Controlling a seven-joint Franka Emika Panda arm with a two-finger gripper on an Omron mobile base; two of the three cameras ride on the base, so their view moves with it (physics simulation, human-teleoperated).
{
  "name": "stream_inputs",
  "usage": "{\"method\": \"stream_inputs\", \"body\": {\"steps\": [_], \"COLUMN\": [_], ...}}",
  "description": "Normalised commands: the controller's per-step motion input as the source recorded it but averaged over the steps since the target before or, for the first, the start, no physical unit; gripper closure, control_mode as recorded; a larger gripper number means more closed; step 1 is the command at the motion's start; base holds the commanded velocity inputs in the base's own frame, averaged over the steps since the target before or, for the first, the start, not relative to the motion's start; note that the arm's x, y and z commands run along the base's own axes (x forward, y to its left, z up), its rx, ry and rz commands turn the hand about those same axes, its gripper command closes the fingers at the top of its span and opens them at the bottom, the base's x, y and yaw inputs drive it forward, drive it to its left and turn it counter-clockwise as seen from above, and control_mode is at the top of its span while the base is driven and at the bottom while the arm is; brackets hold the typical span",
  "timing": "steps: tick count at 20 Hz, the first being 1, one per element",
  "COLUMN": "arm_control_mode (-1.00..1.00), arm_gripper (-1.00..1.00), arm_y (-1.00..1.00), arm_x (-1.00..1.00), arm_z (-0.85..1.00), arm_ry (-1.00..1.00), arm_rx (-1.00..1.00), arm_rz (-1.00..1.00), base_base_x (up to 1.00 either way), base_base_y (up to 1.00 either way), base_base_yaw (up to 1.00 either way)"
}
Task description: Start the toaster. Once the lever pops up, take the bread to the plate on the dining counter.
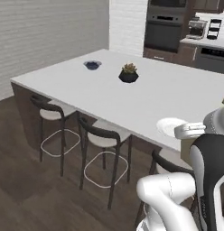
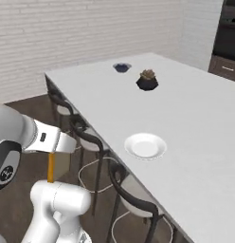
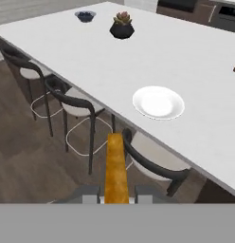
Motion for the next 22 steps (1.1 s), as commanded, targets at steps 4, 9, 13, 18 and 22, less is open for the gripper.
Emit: {"method": "stream_inputs", "body": {"steps": [4,9,13,18,22], "arm_control_mode": [1.00,1.00,1.00,1.00,-1.00], "arm_gripper": [1.00,1.00,1.00,1.00,1.00], "arm_y": [0.00,0.00,0.00,0.00,0.02], "arm_x": [0.00,0.00,0.00,0.00,0.15], "arm_z": [0.00,0.00,0.00,0.00,0.00], "arm_ry": [0.00,0.00,0.00,0.00,0.00], "arm_rx": [0.00,0.00,0.00,0.00,0.00], "arm_rz": [0.00,0.00,0.00,0.00,-0.11], "base_base_x": [0.56,0.50,0.63,0.57,0.40], "base_base_y": [0.48,0.43,0.14,0.24,0.18], "base_base_yaw": [-0.66,-0.65,-0.61,-0.56,-0.38]}}
